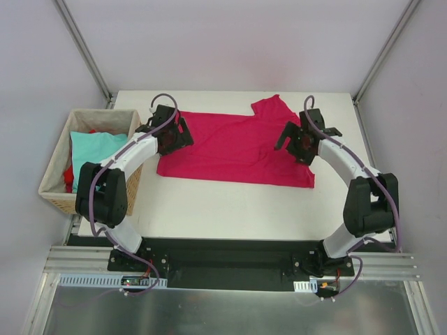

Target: Fold and stack the t-shirts

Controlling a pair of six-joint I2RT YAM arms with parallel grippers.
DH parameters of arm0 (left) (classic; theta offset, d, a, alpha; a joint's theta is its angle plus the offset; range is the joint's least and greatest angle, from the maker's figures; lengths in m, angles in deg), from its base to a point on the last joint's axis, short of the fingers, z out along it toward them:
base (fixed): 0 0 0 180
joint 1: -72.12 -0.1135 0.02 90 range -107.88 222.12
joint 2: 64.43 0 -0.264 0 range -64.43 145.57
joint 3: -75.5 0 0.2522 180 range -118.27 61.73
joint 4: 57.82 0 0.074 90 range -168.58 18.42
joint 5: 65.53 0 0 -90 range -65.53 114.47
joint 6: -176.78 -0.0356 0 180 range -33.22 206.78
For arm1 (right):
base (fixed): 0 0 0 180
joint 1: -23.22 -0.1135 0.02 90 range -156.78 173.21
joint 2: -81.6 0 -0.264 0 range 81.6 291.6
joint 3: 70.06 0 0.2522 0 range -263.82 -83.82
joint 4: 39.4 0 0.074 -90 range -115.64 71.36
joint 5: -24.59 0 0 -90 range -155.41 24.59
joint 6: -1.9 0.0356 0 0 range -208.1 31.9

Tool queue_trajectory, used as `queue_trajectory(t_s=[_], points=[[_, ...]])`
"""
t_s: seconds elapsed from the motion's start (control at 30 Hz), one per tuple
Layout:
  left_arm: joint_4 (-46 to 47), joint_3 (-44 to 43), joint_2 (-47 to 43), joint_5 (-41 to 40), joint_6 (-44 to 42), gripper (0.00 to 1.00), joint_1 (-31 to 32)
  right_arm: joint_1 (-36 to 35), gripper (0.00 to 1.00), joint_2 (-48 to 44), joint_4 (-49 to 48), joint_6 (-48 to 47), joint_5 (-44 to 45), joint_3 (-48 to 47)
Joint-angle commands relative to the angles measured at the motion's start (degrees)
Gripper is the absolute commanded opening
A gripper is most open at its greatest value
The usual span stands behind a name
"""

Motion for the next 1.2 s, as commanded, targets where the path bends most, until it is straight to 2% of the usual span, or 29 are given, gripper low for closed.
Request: queue_trajectory(t_s=[0.0, 0.33, 0.57, 0.83, 1.17], points=[[-0.59, -1.63, 2.72, 1.95, 0.93, 0.84, -0.46, 0.21, 0.99, 4.74, -1.77, -0.27, 1.31, 1.79], [1.34, 1.80, 7.73, 2.48, 5.85, 0.83, -2.13, 1.17, 1.00, 12.04, -2.22, -3.26, 3.60, 2.41], [1.69, 5.75, 9.94, 0.28, 10.51, 0.82, -2.13, 2.76, 1.00, 13.37, -0.90, -5.71, 3.69, 3.46], [1.51, 13.57, 5.46, -1.39, 14.47, 0.82, -1.95, 3.81, 1.00, 13.11, 2.88, -7.57, 3.87, 4.07], [-0.59, 24.03, -6.31, -4.20, 19.82, 0.82, 3.14, 6.18, 0.99, 3.36, 4.20, -9.59, 3.61, 15.06]])
